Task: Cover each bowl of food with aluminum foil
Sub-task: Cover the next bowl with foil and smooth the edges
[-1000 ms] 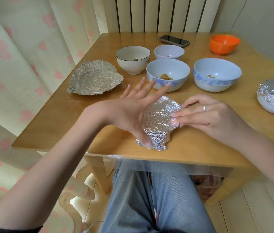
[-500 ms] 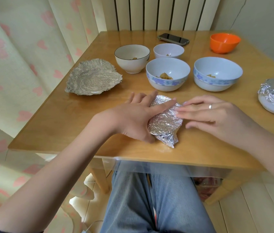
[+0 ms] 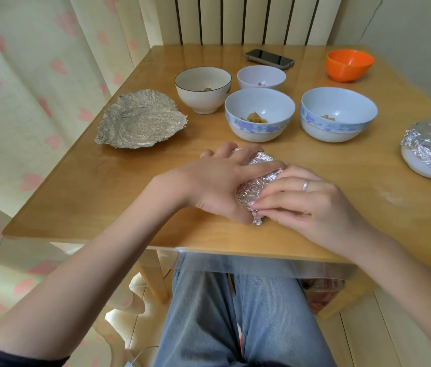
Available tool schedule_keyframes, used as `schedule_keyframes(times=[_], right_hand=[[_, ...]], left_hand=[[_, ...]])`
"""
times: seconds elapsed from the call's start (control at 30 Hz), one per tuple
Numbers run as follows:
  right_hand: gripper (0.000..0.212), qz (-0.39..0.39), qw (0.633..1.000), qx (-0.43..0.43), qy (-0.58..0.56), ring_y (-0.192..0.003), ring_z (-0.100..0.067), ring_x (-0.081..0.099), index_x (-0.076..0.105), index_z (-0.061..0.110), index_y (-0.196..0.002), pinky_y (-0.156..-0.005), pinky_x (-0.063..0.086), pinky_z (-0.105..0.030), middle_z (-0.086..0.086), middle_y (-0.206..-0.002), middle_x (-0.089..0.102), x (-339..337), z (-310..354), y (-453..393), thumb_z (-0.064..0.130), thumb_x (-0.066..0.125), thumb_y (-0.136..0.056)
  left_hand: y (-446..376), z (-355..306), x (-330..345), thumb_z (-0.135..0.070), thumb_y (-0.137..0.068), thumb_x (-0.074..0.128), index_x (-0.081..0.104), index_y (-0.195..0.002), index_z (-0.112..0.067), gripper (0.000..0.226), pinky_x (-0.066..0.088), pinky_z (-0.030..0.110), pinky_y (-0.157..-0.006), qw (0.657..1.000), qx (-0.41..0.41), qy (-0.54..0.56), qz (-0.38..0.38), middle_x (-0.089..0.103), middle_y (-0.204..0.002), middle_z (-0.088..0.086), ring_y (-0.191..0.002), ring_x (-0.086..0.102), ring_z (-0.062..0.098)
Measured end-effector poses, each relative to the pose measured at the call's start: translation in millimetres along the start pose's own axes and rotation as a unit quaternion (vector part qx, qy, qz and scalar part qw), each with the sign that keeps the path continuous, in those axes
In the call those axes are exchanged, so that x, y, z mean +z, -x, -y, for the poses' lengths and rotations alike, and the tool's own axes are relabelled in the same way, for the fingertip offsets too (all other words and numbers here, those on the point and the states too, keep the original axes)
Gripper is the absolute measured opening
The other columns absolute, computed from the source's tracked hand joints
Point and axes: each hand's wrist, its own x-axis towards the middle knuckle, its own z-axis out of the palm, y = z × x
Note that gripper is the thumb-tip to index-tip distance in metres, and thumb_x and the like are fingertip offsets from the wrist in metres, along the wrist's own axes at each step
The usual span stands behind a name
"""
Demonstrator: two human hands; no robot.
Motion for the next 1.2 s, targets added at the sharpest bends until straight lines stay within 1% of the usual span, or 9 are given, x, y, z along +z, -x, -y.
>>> schedule_keyframes(times=[0.3,0.4,0.53,0.6,0.7,0.87,0.93,1.07,1.2], right_hand=[[0.013,0.020,0.994,-0.025,0.108,-0.096,-0.017,0.050,0.071,0.011,-0.095,-0.093,0.041,-0.026,-0.002,-0.098,0.064,-1.7,-3.1,0.6,0.014,0.069,-0.083],[0.040,-0.064,0.983,0.171,0.018,-0.103,-0.010,0.051,0.062,0.021,-0.115,-0.098,0.036,-0.014,0.007,-0.109,0.057,-4.7,12.4,11.1,0.014,0.075,-0.078],[0.042,-0.245,0.844,0.410,-0.244,-0.117,0.011,0.050,0.048,0.027,-0.129,-0.094,0.040,-0.008,0.012,-0.132,0.052,13.6,48.9,14.7,0.015,0.060,-0.091],[0.050,-0.220,0.849,0.429,-0.215,-0.126,0.011,0.038,0.036,0.027,-0.143,-0.104,0.032,-0.013,0.015,-0.144,0.039,26.2,49.2,6.0,0.029,0.052,-0.096],[0.051,-0.185,0.838,0.475,-0.196,-0.126,0.004,0.035,0.025,0.024,-0.149,-0.093,0.023,-0.007,0.008,-0.147,0.038,37.9,37.1,-18.0,0.026,0.041,-0.100],[0.047,-0.225,0.805,0.505,-0.215,-0.116,0.003,0.037,0.029,0.024,-0.148,-0.085,0.024,-0.004,0.004,-0.143,0.043,49.0,27.3,-35.1,0.015,0.031,-0.102],[0.047,-0.214,0.806,0.513,-0.201,-0.127,-0.002,0.037,0.031,0.024,-0.147,-0.091,0.023,-0.006,0.005,-0.146,0.041,48.9,23.8,-33.4,0.012,0.031,-0.101],[0.043,-0.164,0.818,0.521,-0.179,-0.133,-0.015,0.039,0.038,0.020,-0.143,-0.092,0.039,-0.015,0.002,-0.145,0.042,38.2,17.7,-32.4,0.016,0.035,-0.101],[0.037,-0.173,0.846,0.486,-0.135,-0.123,-0.013,0.048,0.047,0.015,-0.136,-0.097,0.034,-0.021,-0.001,-0.135,0.054,17.3,3.7,-42.5,0.022,0.037,-0.101]], left_hand=[[2.6,-8.2,2.0,-0.064,-0.061,0.044,-0.003,-0.145,-0.055,0.096,0.022,0.050,-0.106,0.999,-0.026,-0.006,-0.020,0.003,-0.161,-0.005,-0.143,0.009,0.025],[0.9,-13.6,3.3,-0.064,-0.062,0.049,0.001,-0.143,-0.056,0.094,0.023,0.051,-0.106,0.999,-0.042,0.013,-0.027,0.007,-0.160,-0.003,-0.142,0.010,0.028],[-1.4,-21.6,6.1,-0.059,-0.075,0.062,0.006,-0.146,-0.051,0.091,0.025,0.054,-0.104,0.996,-0.070,0.007,-0.052,0.012,-0.157,0.000,-0.139,0.015,0.033],[-1.7,-24.0,5.6,-0.058,-0.076,0.062,0.008,-0.146,-0.050,0.089,0.026,0.054,-0.103,0.995,-0.076,0.008,-0.058,0.014,-0.156,0.000,-0.138,0.017,0.034],[-2.5,-25.6,4.3,-0.061,-0.076,0.061,0.007,-0.146,-0.049,0.090,0.027,0.054,-0.102,0.995,-0.084,0.012,-0.050,0.015,-0.155,-0.001,-0.137,0.018,0.035],[-4.1,-28.0,7.9,-0.067,-0.075,0.058,-0.001,-0.150,-0.042,0.099,0.025,0.055,-0.104,0.993,-0.102,0.001,-0.055,0.011,-0.157,0.001,-0.138,0.018,0.035],[-4.3,-27.2,8.6,-0.069,-0.073,0.059,-0.014,-0.153,-0.035,0.113,0.023,0.056,-0.108,0.993,-0.106,0.001,-0.052,0.005,-0.161,0.001,-0.142,0.013,0.035],[2.5,-20.2,7.2,-0.085,-0.058,0.054,-0.031,-0.145,-0.043,0.128,-0.011,0.064,-0.114,0.993,-0.101,0.056,-0.032,-0.018,-0.163,0.002,-0.148,-0.021,0.032],[17.7,2.9,8.2,-0.077,-0.069,0.031,-0.010,-0.154,-0.037,0.102,-0.014,0.042,-0.119,0.956,-0.083,0.230,-0.164,-0.010,-0.163,-0.004,-0.147,-0.021,0.012]])
